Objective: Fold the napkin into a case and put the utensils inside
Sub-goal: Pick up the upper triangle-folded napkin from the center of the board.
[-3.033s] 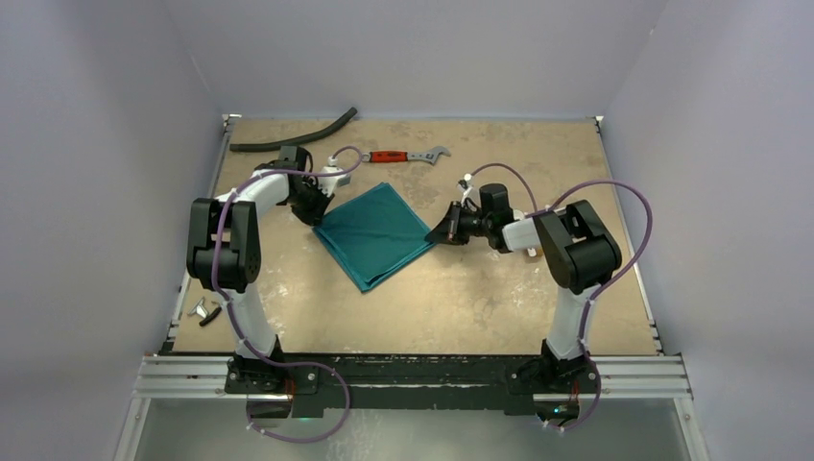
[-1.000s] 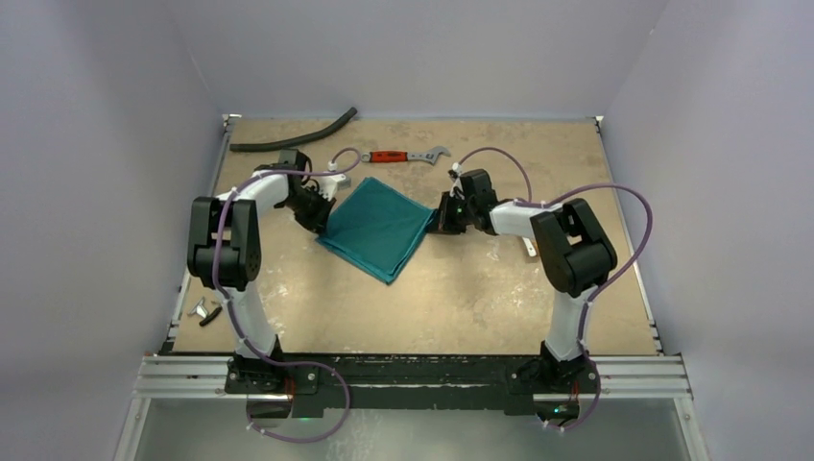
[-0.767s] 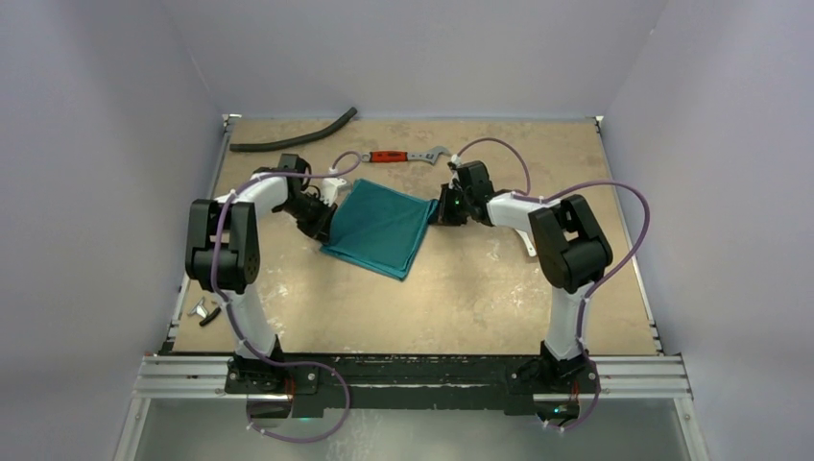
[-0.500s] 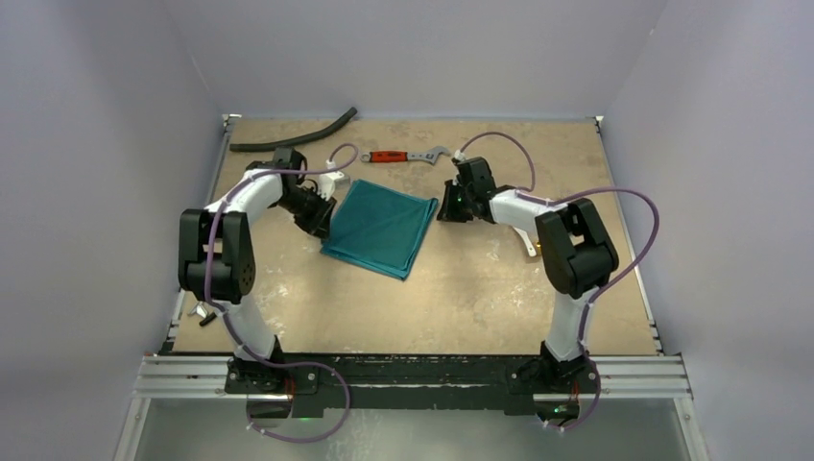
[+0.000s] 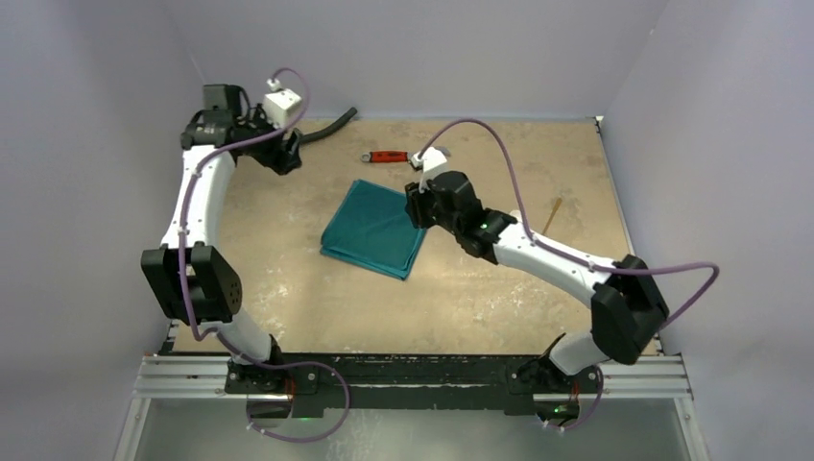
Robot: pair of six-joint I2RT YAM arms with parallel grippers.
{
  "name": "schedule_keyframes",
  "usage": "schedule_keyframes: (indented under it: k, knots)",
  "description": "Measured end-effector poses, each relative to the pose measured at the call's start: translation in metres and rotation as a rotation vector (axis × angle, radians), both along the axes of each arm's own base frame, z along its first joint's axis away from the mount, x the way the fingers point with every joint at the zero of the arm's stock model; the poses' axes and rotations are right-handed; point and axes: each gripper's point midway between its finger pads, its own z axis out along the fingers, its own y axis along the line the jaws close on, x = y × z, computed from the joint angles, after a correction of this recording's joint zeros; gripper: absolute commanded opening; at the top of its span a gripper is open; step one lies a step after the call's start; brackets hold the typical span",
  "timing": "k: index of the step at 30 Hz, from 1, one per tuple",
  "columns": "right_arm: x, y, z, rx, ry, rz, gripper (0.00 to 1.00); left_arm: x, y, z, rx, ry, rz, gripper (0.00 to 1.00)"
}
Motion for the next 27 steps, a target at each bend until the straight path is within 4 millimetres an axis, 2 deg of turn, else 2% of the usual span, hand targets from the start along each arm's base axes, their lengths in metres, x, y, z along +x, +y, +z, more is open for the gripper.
schedule_keyframes:
  k: [1,2,4,6,8,13,17,19,23,25,26,27]
  knots:
    - [-0.001,-0.003,0.006,0.001,-0.042,0.012,0.7,0.005,0.01,0.007,-0.01,-0.024,0.029,0.74]
    - [-0.001,-0.009,0.01,0.001,-0.078,0.015,0.76,0.01,0.02,0.013,-0.019,-0.047,0.051,0.75]
    - [-0.002,-0.023,0.011,-0.009,-0.118,0.015,0.78,0.011,0.033,0.013,-0.03,-0.06,0.057,0.76]
    - [-0.004,-0.03,0.01,-0.021,-0.134,0.022,0.78,0.006,0.029,0.004,-0.042,-0.057,0.003,0.76]
    - [-0.009,-0.033,0.007,-0.036,-0.144,0.048,0.78,-0.007,0.016,-0.017,-0.04,-0.046,-0.087,0.77]
    - [-0.035,-0.03,0.0,-0.073,-0.18,0.17,0.78,-0.073,-0.018,-0.087,0.071,-0.015,-0.384,0.77]
    - [-0.045,-0.03,-0.011,-0.097,-0.191,0.235,0.76,-0.115,-0.042,-0.125,0.177,-0.057,-0.641,0.76]
    - [-0.047,-0.03,-0.018,-0.11,-0.188,0.248,0.76,-0.119,-0.048,-0.132,0.209,-0.087,-0.715,0.76]
    - [-0.049,-0.032,-0.034,-0.143,-0.2,0.28,0.75,-0.122,-0.046,-0.154,0.323,-0.156,-0.848,0.75]
    - [-0.051,-0.033,-0.039,-0.155,-0.215,0.302,0.92,-0.123,-0.043,-0.163,0.379,-0.186,-0.914,0.75]
    - [-0.052,-0.033,-0.04,-0.162,-0.228,0.314,0.97,-0.123,-0.043,-0.165,0.397,-0.197,-0.938,0.74]
    - [-0.052,-0.033,-0.041,-0.167,-0.244,0.326,0.98,-0.122,-0.041,-0.167,0.42,-0.212,-0.962,0.74]
